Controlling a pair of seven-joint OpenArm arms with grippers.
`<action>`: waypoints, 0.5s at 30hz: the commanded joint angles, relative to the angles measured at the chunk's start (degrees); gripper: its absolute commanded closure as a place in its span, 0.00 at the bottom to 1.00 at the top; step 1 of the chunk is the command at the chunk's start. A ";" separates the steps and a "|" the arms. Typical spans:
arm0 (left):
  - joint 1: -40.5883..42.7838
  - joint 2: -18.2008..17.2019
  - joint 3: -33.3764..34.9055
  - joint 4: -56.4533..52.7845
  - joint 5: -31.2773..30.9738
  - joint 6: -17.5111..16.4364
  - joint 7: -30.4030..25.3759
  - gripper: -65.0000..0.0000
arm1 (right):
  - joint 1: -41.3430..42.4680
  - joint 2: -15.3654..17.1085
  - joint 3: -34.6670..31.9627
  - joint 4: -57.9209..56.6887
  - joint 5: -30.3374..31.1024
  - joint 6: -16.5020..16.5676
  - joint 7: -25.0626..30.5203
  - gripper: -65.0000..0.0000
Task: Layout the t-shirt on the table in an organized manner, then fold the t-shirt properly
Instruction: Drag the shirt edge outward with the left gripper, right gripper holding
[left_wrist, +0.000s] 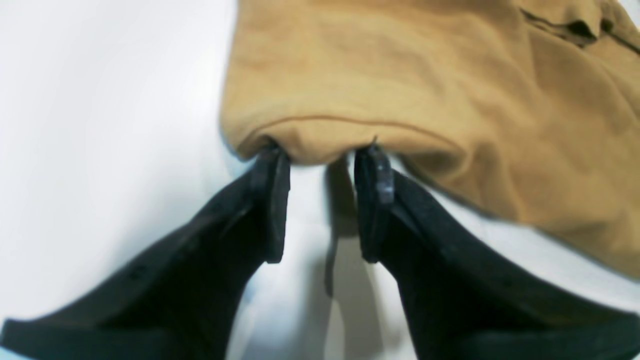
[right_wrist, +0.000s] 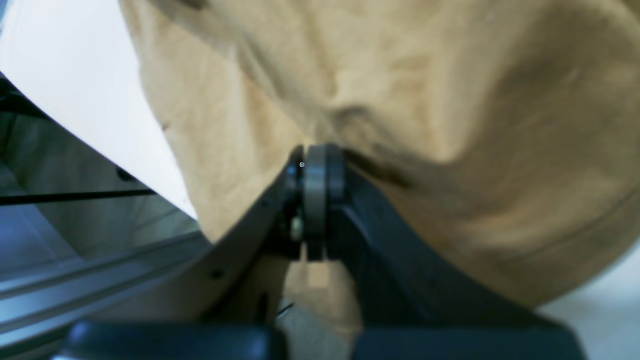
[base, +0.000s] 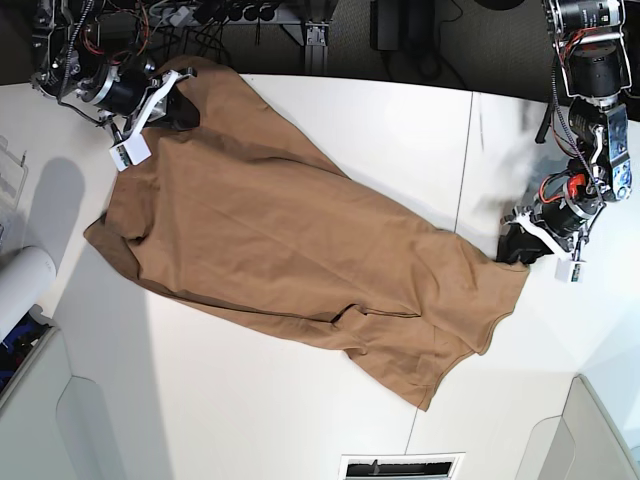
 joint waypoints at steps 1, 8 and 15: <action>-1.95 -0.52 -0.26 0.76 -1.03 -0.46 -1.22 0.62 | 0.20 0.61 0.26 0.76 0.90 0.15 0.68 1.00; -5.38 1.66 -0.26 0.76 -1.14 -0.57 -1.51 0.94 | 0.20 0.61 0.26 0.76 0.92 0.15 0.70 1.00; -8.37 1.99 0.02 0.87 -7.13 -3.90 -0.11 1.00 | 0.15 0.59 0.26 0.76 0.90 0.15 0.68 1.00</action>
